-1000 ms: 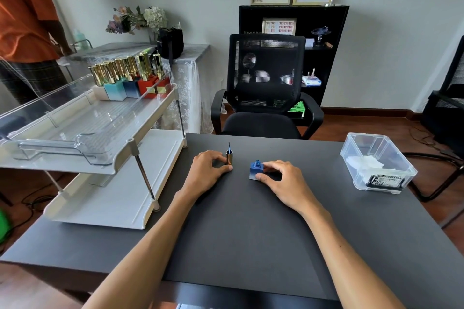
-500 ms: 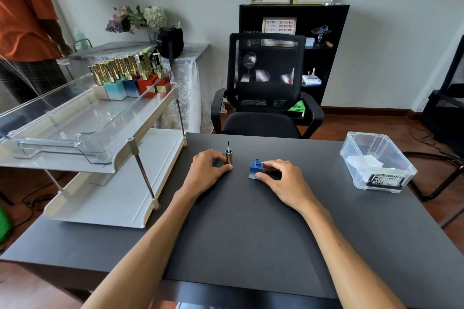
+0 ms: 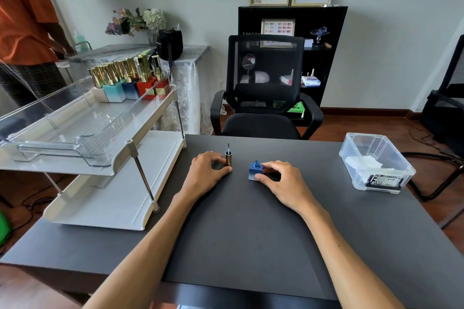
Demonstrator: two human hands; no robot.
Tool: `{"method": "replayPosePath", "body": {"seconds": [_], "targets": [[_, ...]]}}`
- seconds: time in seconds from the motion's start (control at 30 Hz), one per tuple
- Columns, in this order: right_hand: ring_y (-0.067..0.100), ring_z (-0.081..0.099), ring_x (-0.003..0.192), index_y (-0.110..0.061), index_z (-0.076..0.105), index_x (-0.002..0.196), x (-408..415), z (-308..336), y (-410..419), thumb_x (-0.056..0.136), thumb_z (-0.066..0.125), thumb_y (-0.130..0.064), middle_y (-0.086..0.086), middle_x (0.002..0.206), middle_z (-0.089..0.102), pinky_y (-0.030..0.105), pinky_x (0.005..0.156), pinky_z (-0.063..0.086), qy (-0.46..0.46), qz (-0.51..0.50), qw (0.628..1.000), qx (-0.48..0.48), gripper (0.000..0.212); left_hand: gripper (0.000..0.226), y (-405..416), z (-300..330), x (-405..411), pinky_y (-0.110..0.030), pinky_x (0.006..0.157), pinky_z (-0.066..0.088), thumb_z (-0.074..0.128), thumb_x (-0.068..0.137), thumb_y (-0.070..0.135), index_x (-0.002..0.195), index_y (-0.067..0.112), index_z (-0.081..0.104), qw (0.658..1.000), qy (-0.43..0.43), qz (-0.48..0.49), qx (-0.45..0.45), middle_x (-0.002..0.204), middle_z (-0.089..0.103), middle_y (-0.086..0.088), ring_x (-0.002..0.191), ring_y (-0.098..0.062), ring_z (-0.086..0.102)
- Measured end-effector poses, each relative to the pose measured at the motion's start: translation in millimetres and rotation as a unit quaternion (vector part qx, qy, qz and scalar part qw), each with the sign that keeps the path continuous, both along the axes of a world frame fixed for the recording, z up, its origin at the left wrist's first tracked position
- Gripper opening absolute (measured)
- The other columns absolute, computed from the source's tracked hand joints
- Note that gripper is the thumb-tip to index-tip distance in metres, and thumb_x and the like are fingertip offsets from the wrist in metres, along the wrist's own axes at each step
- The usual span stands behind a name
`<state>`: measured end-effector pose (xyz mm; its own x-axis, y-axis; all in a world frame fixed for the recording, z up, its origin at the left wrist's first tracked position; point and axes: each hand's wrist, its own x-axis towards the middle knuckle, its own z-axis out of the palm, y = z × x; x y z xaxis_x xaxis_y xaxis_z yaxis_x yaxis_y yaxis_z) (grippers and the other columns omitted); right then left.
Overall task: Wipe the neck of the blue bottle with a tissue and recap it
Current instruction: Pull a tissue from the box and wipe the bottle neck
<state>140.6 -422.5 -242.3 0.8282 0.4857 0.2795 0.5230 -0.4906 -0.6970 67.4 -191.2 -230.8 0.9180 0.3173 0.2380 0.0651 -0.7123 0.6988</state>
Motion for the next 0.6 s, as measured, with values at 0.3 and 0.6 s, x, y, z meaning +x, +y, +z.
{"method": "replayPosePath", "body": {"seconds": [0.3, 0.6], "targets": [[0.006, 0.056, 0.104, -0.028, 0.070, 0.120, -1, 2, -1, 0.088, 0.071, -0.046, -0.016, 0.101, 0.068, 0.025, 0.086, 0.044, 0.004, 0.004, 1.000, 0.003, 0.036, 0.019, -1, 1, -2, -0.035, 0.104, 0.045, 0.080, 0.081, 0.034, 0.098, 0.026, 0.076, 1.000, 0.013, 0.010, -0.006, 0.121, 0.068, 0.005, 0.117, -0.013, 0.058], [0.004, 0.055, 0.106, -0.028, 0.069, 0.121, -1, 3, -2, 0.089, 0.069, -0.048, -0.016, 0.104, 0.067, 0.021, 0.084, 0.042, 0.018, 0.008, 1.000, -0.006, 0.038, 0.038, -15, 20, -51, -0.034, 0.091, 0.052, 0.076, 0.082, 0.039, 0.114, 0.021, 0.067, 0.994, 0.031, 0.082, 0.068, 0.107, 0.069, 0.004, 0.099, -0.013, 0.064]]}}
